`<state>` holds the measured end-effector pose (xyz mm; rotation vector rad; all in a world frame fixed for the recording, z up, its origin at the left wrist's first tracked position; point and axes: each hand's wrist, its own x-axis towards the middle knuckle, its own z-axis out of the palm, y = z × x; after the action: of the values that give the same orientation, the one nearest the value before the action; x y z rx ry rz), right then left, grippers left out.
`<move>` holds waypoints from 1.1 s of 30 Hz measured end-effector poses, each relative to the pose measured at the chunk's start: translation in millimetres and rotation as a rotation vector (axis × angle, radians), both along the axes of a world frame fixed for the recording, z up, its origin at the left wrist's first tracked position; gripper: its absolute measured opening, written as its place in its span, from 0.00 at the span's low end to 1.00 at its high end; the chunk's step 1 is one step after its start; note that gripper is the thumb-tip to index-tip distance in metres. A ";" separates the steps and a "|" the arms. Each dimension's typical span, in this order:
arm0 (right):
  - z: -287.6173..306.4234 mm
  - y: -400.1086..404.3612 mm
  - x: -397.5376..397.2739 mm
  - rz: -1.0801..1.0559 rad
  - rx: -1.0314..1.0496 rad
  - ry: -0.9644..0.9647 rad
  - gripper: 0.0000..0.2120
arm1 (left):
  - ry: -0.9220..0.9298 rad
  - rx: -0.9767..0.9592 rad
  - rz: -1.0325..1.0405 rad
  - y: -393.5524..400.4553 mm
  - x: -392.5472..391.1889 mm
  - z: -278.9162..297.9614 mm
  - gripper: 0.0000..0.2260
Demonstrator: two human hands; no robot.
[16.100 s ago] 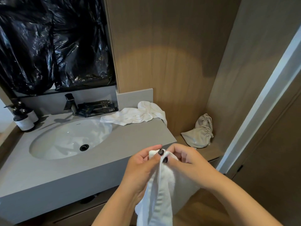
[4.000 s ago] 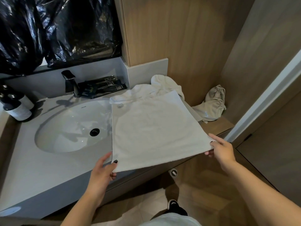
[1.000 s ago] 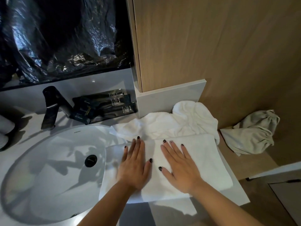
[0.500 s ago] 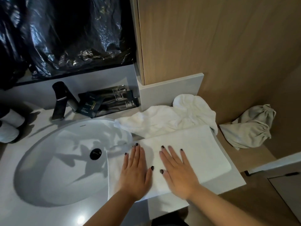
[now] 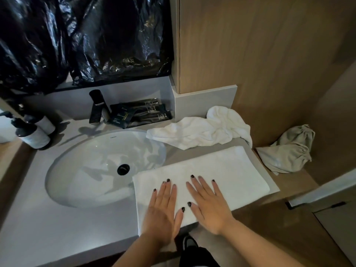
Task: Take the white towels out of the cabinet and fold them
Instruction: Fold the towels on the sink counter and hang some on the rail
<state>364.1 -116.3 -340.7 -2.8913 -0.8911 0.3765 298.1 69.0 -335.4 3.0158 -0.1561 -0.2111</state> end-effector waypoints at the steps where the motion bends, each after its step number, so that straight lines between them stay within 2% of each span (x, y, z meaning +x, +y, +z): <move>1: -3.7 -6.1 2.8 -0.028 -0.007 -0.003 0.32 | -0.006 -0.020 0.002 2.5 -1.9 0.0 0.31; 5: -7.1 -42.2 13.9 -0.151 -0.072 -0.007 0.33 | -0.034 0.028 0.089 21.7 -9.0 -11.8 0.35; 10: -4.7 -84.1 21.1 -0.234 -0.104 0.015 0.32 | 0.025 0.050 0.111 41.1 -20.9 -22.4 0.35; 15: -1.0 -109.9 25.4 -0.322 -0.031 0.044 0.32 | 0.107 0.086 0.148 34.7 -25.5 -12.2 0.35; 17: 5.6 -110.5 30.5 -0.342 0.017 0.058 0.32 | 0.173 0.160 0.158 24.9 -20.7 -4.1 0.35; 18: 10.2 -106.9 36.0 -0.347 0.061 0.029 0.31 | 0.145 0.204 0.129 18.5 -16.0 0.3 0.34; 20: 21.2 -90.7 50.0 -0.283 0.154 -0.064 0.27 | 0.072 0.225 0.040 3.4 -0.8 10.3 0.30; 23: 29.5 -45.6 72.3 -0.013 0.225 -0.091 0.26 | -0.012 0.148 -0.014 -14.6 33.2 12.0 0.29; 26: 15.7 -16.5 91.5 0.136 0.155 -0.020 0.25 | 0.038 0.078 0.211 -17.7 56.9 -1.8 0.32; 29: -7.3 -34.6 113.2 0.020 0.038 -0.008 0.30 | 0.008 -0.004 0.450 -11.2 56.0 -16.4 0.36; 33: -21.4 -69.3 131.8 -0.061 0.019 -0.067 0.35 | -0.027 -0.010 0.587 -2.0 55.1 -21.3 0.39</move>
<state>495.8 -185.6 -362.0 -2.9208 -0.8095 0.2663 353.2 67.1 -356.7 2.8957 0.7109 -0.1088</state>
